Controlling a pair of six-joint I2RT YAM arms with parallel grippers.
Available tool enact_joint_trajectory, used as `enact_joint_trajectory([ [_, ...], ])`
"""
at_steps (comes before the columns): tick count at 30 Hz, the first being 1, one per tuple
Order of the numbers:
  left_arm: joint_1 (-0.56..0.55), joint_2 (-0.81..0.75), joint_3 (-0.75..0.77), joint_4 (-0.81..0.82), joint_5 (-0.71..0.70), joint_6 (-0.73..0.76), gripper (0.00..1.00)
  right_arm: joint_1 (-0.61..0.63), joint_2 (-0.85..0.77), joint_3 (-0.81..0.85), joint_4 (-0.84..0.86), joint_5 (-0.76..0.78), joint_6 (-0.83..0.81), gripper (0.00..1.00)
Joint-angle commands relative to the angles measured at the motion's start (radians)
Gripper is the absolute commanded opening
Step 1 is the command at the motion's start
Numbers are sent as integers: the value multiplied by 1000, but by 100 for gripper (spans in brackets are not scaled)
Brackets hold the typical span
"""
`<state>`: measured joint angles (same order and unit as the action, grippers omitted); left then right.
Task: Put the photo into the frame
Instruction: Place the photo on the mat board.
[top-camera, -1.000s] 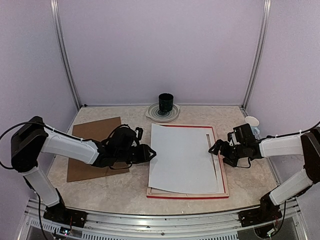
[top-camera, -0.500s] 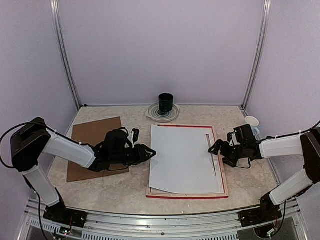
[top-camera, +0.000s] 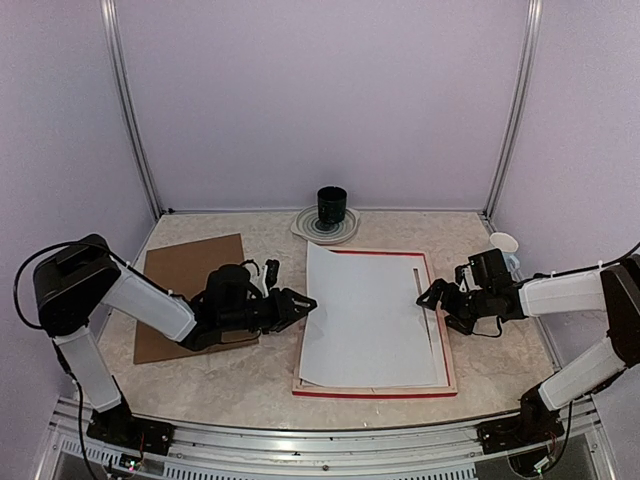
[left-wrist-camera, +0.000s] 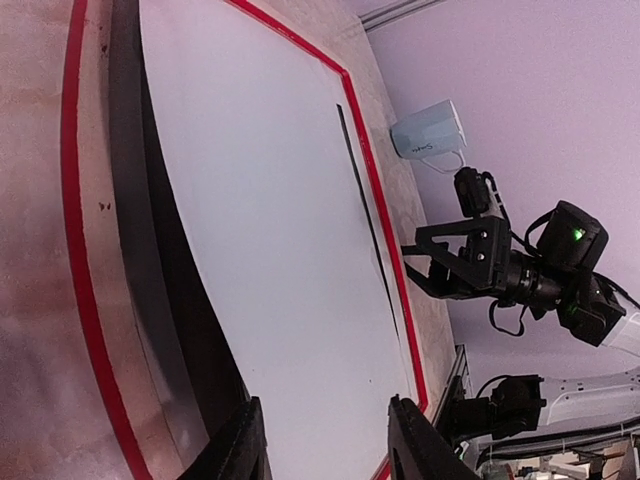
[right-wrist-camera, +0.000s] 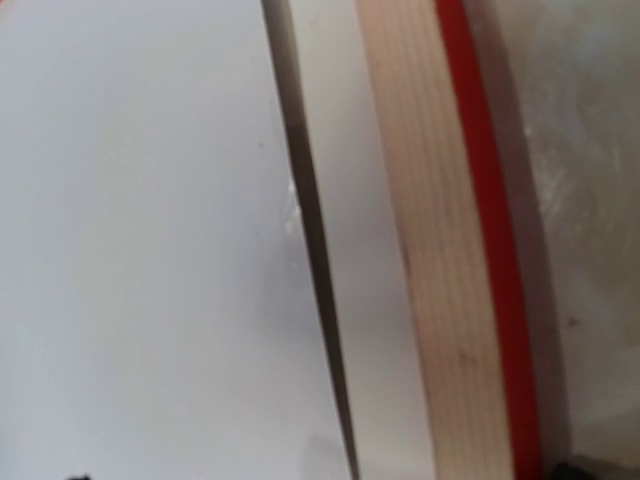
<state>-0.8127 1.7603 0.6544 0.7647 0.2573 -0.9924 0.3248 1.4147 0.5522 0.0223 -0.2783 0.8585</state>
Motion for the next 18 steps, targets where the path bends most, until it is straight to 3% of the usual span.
enact_joint_trajectory([
  [1, 3, 35, -29, 105, 28, -63, 42, -6, -21, -5, 18, -18, 7, 99],
  [7, 2, 3, -70, 52, -79, -128, 43, -7, -25, 6, 7, -18, 5, 99],
  [18, 11, -27, -72, -87, -201, -89, 47, -7, -22, 9, 5, -16, 4, 99],
])
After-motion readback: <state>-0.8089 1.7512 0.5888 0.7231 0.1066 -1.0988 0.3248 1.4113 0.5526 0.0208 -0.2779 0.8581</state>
